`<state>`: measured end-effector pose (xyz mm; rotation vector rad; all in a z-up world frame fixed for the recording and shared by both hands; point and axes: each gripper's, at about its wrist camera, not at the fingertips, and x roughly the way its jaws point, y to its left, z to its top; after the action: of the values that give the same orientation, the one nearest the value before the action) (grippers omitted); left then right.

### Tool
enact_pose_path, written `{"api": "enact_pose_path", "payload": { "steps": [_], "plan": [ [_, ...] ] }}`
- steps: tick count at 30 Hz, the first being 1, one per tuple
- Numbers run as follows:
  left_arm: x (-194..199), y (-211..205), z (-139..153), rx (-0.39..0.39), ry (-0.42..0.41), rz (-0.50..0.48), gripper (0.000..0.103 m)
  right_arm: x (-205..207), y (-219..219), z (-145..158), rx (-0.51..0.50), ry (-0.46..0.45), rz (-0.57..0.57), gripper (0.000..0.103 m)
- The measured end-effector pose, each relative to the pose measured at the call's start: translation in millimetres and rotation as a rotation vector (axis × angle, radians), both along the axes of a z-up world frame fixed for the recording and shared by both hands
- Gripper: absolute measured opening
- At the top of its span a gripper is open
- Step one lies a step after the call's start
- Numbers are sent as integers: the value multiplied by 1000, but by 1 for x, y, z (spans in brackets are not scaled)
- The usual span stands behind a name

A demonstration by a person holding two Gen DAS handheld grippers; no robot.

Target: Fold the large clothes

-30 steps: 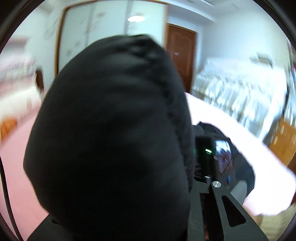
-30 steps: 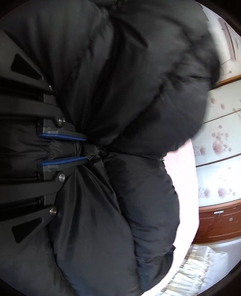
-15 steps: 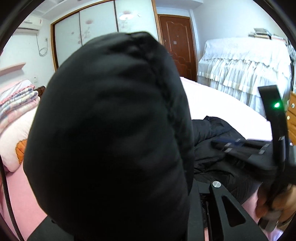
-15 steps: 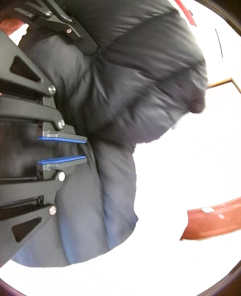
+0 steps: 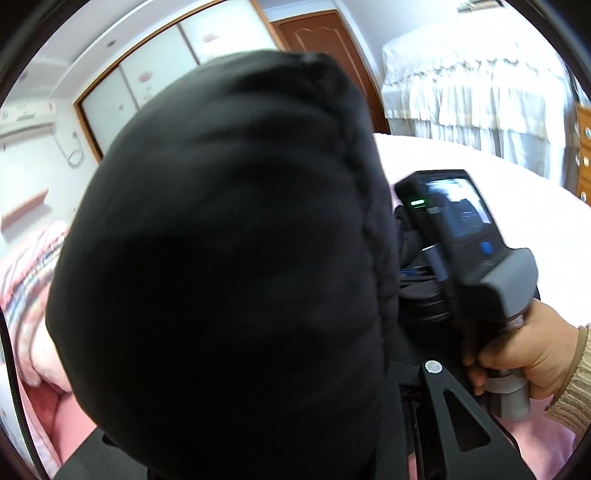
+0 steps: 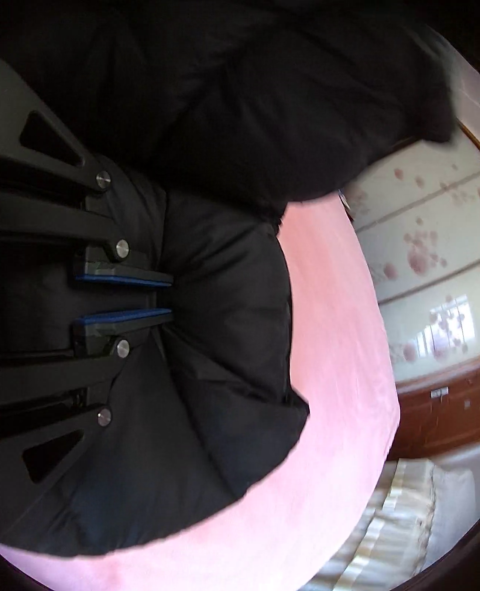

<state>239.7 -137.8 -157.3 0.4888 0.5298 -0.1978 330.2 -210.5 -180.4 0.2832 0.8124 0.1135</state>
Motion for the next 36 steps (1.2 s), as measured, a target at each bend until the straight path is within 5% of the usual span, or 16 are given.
{"api": "enact_pose_path", "payload": {
  "steps": [5, 9, 13, 23, 29, 31, 33, 36],
  "plan": [
    [-3, -30, -18, 131, -9, -42, 28, 11, 13, -8, 4, 4, 94, 12],
    [-7, -54, -42, 268, -44, -58, 30, 11, -6, -11, 132, 25, 151, 12],
    [-7, -62, -54, 313, -36, -65, 30, 0, -30, 0, 216, 28, 182, 12],
    [0, -90, -92, 484, -21, -76, 42, -70, -139, 38, 84, 14, -2, 12],
    [-5, -117, -147, 785, -107, -125, 47, -113, -153, 56, 23, 24, -37, 12],
    [-8, -120, -163, 857, -133, -141, 48, -125, -149, 64, 21, 14, -24, 17],
    [-8, -121, -173, 902, -143, -145, 49, -125, -144, 77, 38, -8, 4, 38],
    [-9, -119, -183, 951, -151, -151, 50, -130, -131, 99, 32, -46, 46, 45]
  ]
}}
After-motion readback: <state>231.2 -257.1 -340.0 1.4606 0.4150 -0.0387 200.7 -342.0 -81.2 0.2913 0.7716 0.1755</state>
